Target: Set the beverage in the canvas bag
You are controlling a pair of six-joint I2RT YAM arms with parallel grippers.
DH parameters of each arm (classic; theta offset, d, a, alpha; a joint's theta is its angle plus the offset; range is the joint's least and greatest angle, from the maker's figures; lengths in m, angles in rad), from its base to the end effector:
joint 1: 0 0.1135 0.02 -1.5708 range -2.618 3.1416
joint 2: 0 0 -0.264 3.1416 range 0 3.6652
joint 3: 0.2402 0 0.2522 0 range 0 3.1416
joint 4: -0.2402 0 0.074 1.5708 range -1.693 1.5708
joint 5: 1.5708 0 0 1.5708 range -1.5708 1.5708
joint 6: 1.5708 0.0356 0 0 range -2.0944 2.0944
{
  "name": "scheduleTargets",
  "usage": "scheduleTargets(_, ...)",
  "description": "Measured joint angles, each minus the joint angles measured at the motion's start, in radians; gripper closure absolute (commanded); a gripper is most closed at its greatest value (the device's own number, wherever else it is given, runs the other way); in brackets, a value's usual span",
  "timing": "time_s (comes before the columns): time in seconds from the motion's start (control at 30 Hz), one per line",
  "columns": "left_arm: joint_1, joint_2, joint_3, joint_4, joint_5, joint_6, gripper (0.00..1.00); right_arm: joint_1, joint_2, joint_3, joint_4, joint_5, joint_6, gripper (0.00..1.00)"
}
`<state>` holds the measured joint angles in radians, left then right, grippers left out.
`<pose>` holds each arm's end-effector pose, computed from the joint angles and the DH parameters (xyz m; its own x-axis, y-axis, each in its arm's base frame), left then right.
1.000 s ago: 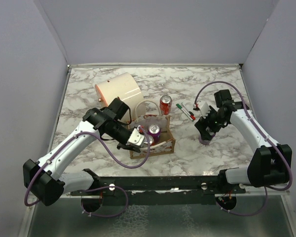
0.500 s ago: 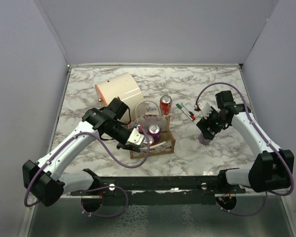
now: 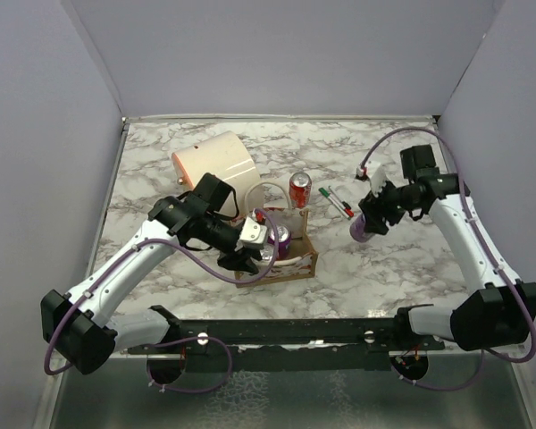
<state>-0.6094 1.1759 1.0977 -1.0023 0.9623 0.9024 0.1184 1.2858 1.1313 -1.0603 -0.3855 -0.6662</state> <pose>0.1569 -0.1452 0.3146 0.0571 0.5072 -0.8599 0.9668 -0.2429 -0.0790 0.2311 0.0410 0.2882 -0.5837 -0.6461 -0.4918 -0.7635 0.6428 0.0617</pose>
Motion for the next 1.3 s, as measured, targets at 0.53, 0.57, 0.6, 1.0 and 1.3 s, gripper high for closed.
scheduleTargets(0.53,-0.108,0.087,0.215,-0.107,-0.054,-0.032,0.71,0.082,-0.011,0.347,-0.094,-0.378,-0.030,0.99)
scheduleTargets(0.57,-0.115,0.098,0.232,-0.135,-0.056,-0.017,0.75,0.106,-0.003,0.358,-0.094,-0.388,-0.034,0.99)
scheduleTargets(0.6,-0.125,0.111,0.249,-0.161,-0.056,-0.003,0.79,0.127,0.003,0.365,-0.093,-0.394,-0.035,0.99)
scheduleTargets(1.0,-0.211,0.153,0.233,-0.312,-0.058,0.142,0.93,0.307,0.153,0.445,-0.091,-0.481,-0.047,0.99)
scheduleTargets(1.3,-0.257,0.186,0.161,-0.298,-0.034,0.164,0.94,0.450,0.224,0.472,-0.091,-0.476,-0.061,0.99)
